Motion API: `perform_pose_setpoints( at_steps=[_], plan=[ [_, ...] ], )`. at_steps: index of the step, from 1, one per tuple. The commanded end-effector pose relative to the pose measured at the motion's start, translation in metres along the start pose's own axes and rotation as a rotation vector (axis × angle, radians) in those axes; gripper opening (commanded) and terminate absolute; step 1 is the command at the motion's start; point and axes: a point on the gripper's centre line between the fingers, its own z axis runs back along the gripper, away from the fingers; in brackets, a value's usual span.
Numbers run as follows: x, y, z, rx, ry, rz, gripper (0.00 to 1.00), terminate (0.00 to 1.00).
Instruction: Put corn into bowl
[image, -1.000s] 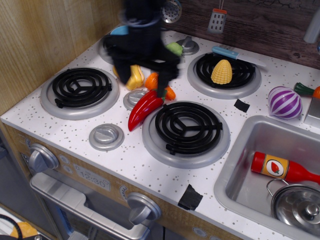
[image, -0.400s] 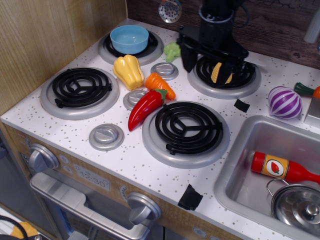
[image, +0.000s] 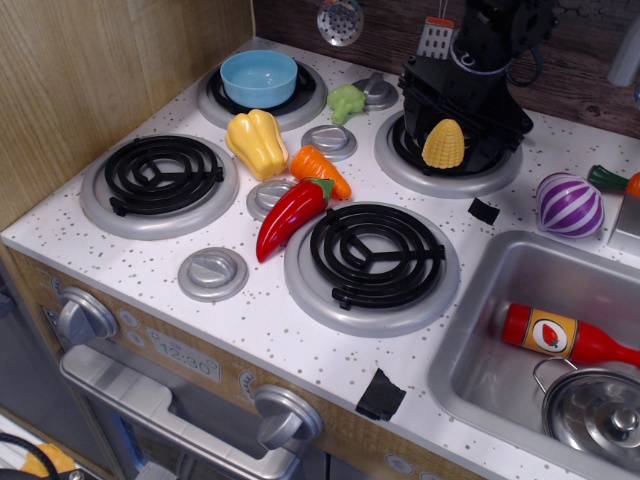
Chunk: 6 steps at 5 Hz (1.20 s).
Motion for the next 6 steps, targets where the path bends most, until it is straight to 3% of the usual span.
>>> perform_pose_setpoints(
  at_steps=[1,2,4,5,6],
  plan=[
    [0.025,0.009,0.002,-0.002,-0.084,-0.012,1.00,0.00],
    [0.029,0.007,-0.005,-0.056,-0.092,-0.008,1.00,0.00],
    [0.036,0.016,-0.023,-0.076,-0.093,-0.049,1.00,0.00],
    [0.030,0.015,-0.027,-0.077,-0.078,-0.017,0.00,0.00],
    [0.026,0.015,-0.027,-0.076,-0.073,-0.007,0.00,0.00]
  ],
)
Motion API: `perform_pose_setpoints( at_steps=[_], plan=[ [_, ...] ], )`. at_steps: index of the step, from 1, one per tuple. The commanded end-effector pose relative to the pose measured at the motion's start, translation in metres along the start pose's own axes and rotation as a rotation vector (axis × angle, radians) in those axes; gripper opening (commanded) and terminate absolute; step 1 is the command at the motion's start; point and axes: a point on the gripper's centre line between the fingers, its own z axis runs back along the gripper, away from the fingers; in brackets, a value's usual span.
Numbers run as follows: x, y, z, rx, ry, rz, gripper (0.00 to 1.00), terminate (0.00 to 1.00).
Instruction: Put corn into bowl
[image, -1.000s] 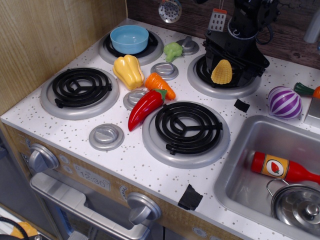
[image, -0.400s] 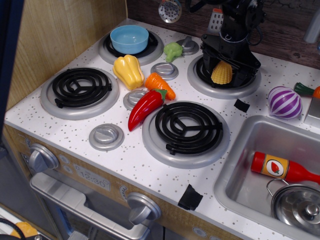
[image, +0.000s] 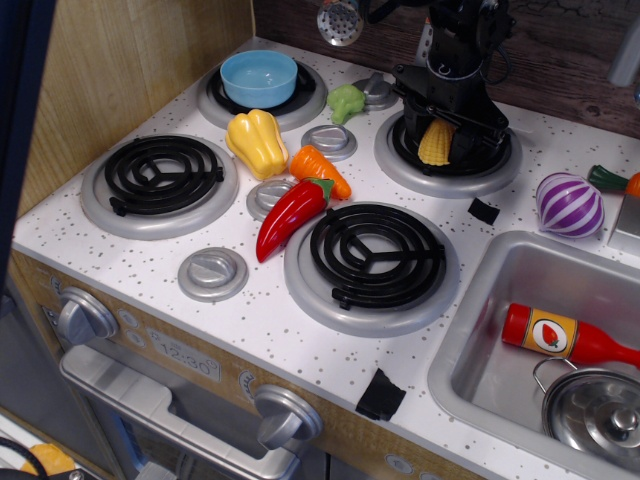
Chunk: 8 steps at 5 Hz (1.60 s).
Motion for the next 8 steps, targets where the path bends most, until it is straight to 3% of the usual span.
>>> perform_pose_setpoints(
  at_steps=[1,2,3,4,6,7,8],
  plan=[
    [-0.004,0.016,0.038,0.072,0.005,0.060,0.00,0.00],
    [-0.029,0.056,0.074,0.235,0.041,0.107,0.00,0.00],
    [-0.043,0.096,0.091,0.333,0.023,0.103,0.00,0.00],
    [-0.047,0.135,0.089,0.373,-0.044,0.061,0.00,0.00],
    [-0.032,0.184,0.063,0.312,-0.190,-0.128,0.00,0.00],
    [-0.022,0.193,0.050,0.283,-0.226,-0.170,0.00,0.00],
    [-0.023,0.198,0.045,0.272,-0.331,-0.218,0.00,0.00]
  ],
)
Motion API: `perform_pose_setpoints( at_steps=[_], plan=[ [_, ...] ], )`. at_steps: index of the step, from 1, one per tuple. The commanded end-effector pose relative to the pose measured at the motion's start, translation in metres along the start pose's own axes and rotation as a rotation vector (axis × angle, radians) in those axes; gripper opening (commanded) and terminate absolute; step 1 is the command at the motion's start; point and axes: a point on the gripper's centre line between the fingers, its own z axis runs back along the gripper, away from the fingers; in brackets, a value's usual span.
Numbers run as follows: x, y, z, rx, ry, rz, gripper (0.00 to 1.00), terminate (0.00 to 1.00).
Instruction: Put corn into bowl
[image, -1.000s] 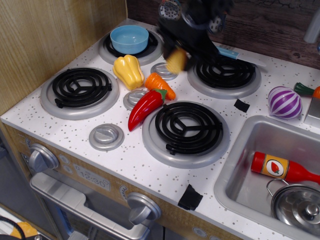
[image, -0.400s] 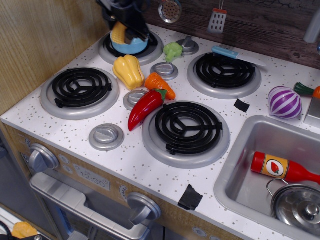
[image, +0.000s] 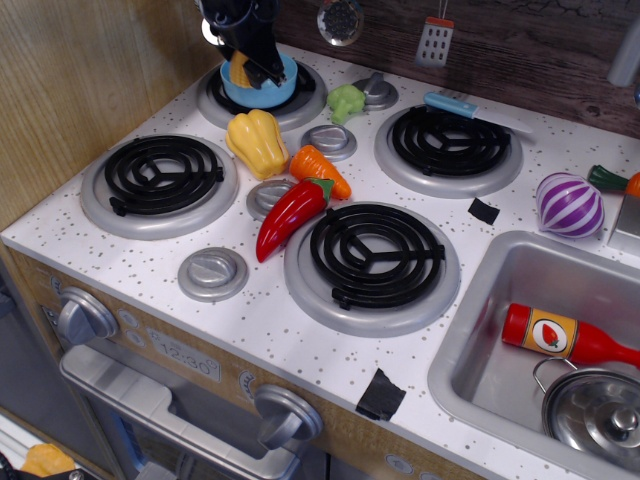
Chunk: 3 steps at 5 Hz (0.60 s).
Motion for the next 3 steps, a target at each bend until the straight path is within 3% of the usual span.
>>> perform_pose_setpoints(
  at_steps=[1,2,3],
  plan=[
    [0.0079,0.0231,0.0098,0.021,-0.079,-0.050,1.00,0.00],
    [0.0079,0.0231,0.0098,0.021,-0.079,-0.050,1.00,0.00],
    [0.0079,0.0231,0.0098,0.021,-0.079,-0.050,1.00,1.00]
  ],
)
